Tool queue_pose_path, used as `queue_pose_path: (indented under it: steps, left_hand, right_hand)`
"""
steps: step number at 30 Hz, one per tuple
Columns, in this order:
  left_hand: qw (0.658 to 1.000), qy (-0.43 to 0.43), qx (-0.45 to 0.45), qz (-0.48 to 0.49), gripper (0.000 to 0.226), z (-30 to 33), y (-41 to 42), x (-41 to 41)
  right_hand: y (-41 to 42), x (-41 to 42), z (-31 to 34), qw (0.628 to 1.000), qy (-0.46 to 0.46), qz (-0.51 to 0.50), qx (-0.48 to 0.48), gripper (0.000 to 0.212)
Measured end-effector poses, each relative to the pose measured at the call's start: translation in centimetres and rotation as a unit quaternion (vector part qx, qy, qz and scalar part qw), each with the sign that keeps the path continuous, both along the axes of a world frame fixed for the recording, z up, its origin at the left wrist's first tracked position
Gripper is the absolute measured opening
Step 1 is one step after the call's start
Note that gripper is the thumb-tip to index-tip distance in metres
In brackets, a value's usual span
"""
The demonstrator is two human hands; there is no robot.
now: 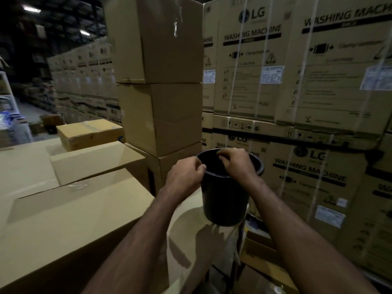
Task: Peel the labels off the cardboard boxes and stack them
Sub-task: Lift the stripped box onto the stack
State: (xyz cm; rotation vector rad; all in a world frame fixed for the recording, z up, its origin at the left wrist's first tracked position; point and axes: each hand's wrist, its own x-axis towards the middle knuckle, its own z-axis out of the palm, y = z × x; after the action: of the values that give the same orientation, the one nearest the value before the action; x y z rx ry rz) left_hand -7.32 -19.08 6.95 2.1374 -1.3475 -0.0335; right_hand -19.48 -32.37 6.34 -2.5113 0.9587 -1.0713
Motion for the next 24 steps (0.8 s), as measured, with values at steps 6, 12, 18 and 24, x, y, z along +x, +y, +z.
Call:
queue_pose_path:
  steps: [6,12,18,24]
  left_hand:
    - [0.998,0.006,-0.044,0.048,0.028,2.6,7.7,1.1]
    - [0.985,-0.021,-0.103,0.139,0.031,1.9,19.2,2.2]
    - [0.945,-0.078,-0.103,0.300,0.032,-2.4,26.5,3.2]
    - [0.906,-0.024,-0.239,0.349,0.045,-8.6,29.9,2.6]
  right_hand:
    - [6.2,2.8,0.6,0.993,-0.034,0.109,-0.038,0.021]
    - [12.8,6.1,-1.7,0.954,-0.108,0.277,0.037,0.020]
    - [17.2,8.2,-6.8,0.917,-0.156,0.313,0.190,0.046]
    - [19.2,6.5,-13.5,0.878,-0.243,0.297,0.287,0.048]
